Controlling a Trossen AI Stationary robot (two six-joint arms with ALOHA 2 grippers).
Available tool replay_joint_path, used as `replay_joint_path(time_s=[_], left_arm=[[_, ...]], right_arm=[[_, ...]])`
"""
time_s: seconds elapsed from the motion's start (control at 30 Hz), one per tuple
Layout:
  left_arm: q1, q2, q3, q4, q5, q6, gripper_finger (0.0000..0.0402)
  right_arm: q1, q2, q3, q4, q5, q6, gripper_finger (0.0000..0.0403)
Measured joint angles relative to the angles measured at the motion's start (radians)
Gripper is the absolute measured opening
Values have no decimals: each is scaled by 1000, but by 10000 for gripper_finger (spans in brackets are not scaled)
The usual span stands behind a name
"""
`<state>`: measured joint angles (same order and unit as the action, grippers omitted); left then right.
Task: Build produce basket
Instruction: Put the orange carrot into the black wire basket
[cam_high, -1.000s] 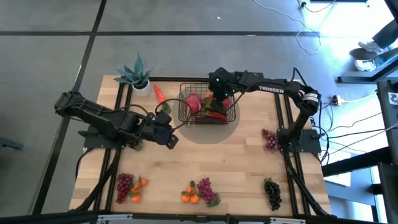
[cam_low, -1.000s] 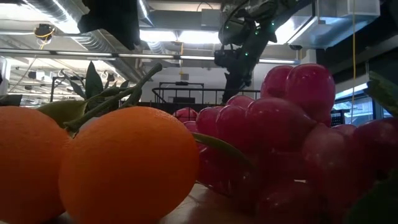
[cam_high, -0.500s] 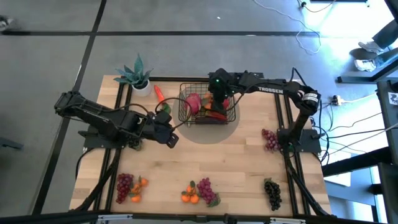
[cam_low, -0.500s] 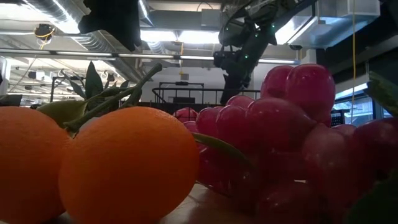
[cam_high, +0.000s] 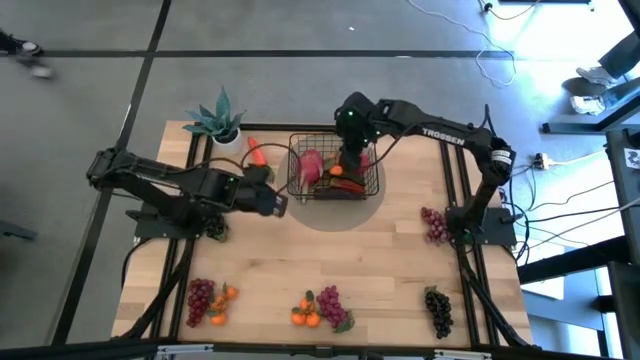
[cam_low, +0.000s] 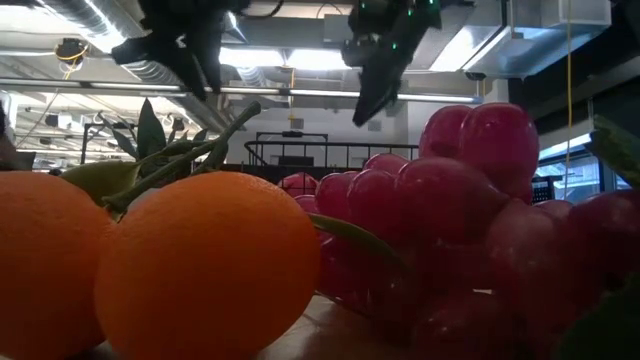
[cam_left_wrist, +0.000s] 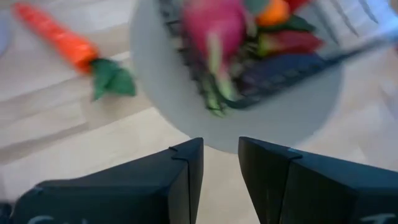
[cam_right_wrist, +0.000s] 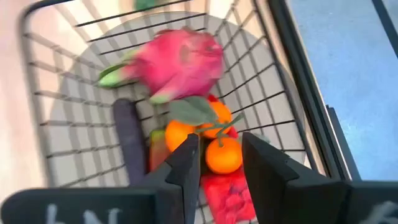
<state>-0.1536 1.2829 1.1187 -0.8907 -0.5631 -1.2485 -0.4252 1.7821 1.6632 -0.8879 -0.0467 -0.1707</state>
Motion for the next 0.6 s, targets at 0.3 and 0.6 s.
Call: replay_joint_path(time_s=[0.3, 0.6], left_arm=[[176, -8, 0, -206, 205, -44, 90], [271, -8, 0, -217, 222, 124, 90]], right_arm=[[84, 0, 204, -274, -23, -121, 107], [173, 0, 249, -350, -107, -160, 107]])
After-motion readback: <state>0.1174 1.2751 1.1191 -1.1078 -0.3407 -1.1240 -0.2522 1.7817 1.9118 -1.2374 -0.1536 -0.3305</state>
